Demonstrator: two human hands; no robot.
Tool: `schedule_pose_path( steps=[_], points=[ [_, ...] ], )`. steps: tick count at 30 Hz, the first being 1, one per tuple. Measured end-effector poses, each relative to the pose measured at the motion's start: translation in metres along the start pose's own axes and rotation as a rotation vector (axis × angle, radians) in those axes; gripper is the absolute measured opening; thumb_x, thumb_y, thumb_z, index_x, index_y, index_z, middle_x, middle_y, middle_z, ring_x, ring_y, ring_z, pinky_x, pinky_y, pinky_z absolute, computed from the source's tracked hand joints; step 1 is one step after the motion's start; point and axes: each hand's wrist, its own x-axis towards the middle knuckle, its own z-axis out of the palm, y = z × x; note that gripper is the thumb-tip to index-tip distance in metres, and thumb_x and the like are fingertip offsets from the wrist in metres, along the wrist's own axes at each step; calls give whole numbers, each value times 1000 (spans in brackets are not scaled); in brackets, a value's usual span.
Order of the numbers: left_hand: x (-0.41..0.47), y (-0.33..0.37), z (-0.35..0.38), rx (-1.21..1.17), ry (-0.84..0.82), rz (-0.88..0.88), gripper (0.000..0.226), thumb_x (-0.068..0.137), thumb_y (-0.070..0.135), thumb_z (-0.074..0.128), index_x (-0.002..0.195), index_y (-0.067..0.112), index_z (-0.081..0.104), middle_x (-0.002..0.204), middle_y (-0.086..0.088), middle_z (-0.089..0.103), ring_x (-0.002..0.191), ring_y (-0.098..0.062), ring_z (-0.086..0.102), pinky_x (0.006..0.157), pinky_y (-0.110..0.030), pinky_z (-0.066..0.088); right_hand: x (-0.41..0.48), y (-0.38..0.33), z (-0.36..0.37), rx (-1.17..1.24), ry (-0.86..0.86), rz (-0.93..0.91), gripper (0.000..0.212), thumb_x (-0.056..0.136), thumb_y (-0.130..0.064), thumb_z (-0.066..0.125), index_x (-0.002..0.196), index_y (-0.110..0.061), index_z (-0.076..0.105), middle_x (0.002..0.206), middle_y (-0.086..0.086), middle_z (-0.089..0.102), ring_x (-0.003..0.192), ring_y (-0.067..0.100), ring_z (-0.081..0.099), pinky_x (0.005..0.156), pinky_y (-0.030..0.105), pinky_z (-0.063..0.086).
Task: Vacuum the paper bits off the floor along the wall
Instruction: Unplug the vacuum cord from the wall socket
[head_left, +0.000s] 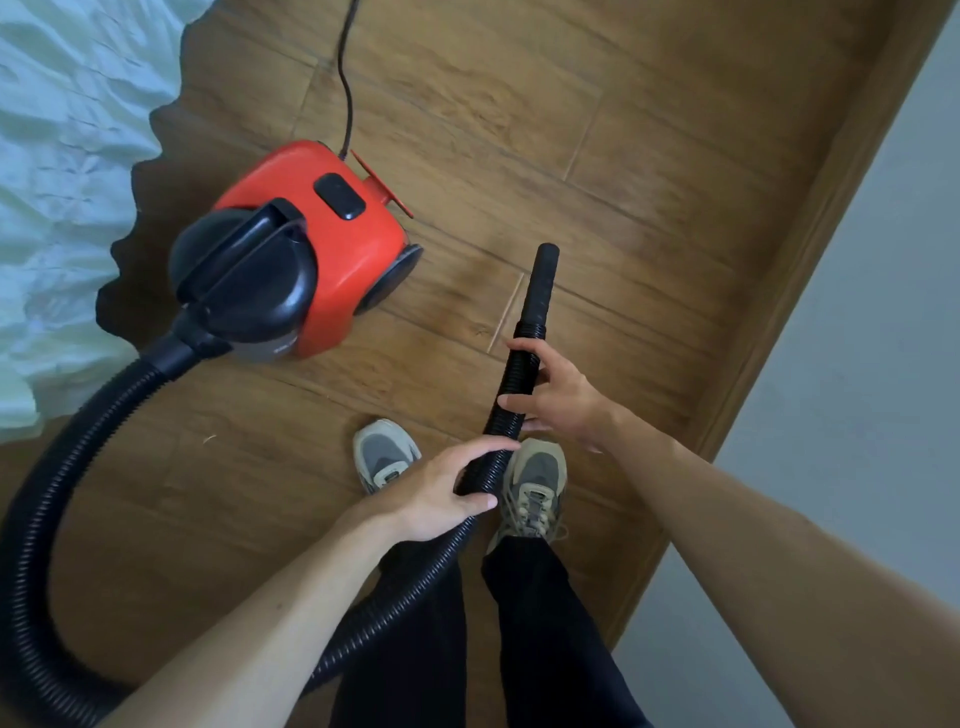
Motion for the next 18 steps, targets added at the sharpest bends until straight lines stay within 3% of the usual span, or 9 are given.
schedule_pose_path(
  steps=[5,10,13,16,18],
  points=[
    [27,-1,16,99,-15,-34,73,90,14,67,134,63,35,145,17,41,133,-11,39,114,-40,35,10,33,-11,82,143,-40,66,85,5,70,136,-28,45,105,4,53,101,33,65,75,51,60],
    [67,-25,20,145,-86,-17,77,87,14,71,135,61,35,147,14,43,133,-15,45,110,-48,40,33,73,-18,141,227,-50,66,86,5,69,139,-23,41,103,1,51,97,29,62,68,40,61],
    [93,-39,19,226,-134,-22,74,89,15,70,140,53,33,152,11,36,139,-18,37,114,-50,35,51,98,-16,126,287,-48,66,87,3,69,141,-22,38,111,6,50,95,27,61,63,34,60],
    [109,-52,23,306,-148,-50,73,91,15,69,147,43,32,156,7,32,141,-20,33,116,-48,32,67,118,-11,131,306,-51,67,87,4,68,140,-22,37,116,11,49,98,31,62,70,43,61],
    [115,-59,27,323,-151,-53,74,91,16,69,146,45,31,154,5,33,141,-22,34,115,-51,33,75,128,-7,116,331,-57,67,86,4,68,139,-24,37,119,12,48,103,33,61,77,51,59]
  ],
)
